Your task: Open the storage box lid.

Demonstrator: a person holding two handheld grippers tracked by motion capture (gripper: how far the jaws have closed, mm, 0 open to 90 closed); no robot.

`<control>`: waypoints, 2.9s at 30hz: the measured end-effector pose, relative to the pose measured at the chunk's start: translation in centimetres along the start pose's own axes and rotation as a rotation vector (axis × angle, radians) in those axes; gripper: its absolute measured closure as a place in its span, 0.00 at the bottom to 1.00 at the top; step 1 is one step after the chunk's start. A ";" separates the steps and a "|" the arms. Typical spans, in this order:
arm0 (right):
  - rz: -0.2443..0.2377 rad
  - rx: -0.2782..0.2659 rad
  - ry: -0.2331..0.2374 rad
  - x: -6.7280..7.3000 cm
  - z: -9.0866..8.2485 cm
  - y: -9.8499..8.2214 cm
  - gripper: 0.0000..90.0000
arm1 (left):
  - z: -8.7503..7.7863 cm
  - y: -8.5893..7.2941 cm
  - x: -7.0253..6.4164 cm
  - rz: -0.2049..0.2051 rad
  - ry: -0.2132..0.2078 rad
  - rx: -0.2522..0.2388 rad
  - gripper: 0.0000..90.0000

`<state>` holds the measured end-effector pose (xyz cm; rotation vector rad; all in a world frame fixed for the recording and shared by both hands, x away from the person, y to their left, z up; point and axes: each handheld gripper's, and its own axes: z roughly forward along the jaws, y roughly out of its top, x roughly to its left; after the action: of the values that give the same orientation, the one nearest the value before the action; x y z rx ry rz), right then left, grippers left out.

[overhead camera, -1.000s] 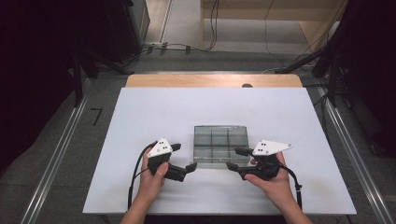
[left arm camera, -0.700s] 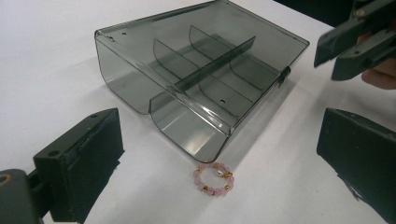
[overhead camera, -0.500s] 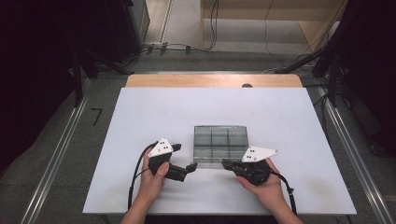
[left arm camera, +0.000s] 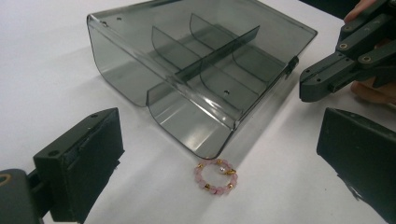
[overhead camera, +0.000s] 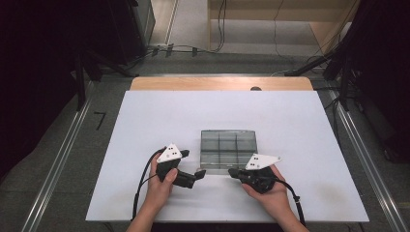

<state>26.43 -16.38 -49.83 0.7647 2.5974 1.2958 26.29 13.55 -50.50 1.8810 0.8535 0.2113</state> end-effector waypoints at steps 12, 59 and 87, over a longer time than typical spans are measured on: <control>0.031 0.019 -0.030 -0.3 0.5 -0.2 0.97 | 0.2 -0.2 -0.2 0.005 0.007 0.002 0.00; 0.026 -0.033 -0.035 -0.1 0.0 0.3 0.97 | 0.3 -0.2 -0.1 -0.004 -0.007 0.006 0.00; 0.026 -0.109 -0.052 -0.4 -1.3 2.3 0.97 | -0.3 0.9 -0.2 -0.016 0.031 -0.039 0.26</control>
<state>27.20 -16.37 -47.23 0.8044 2.4618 1.3925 26.36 13.48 -49.56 1.8385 0.8792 0.2465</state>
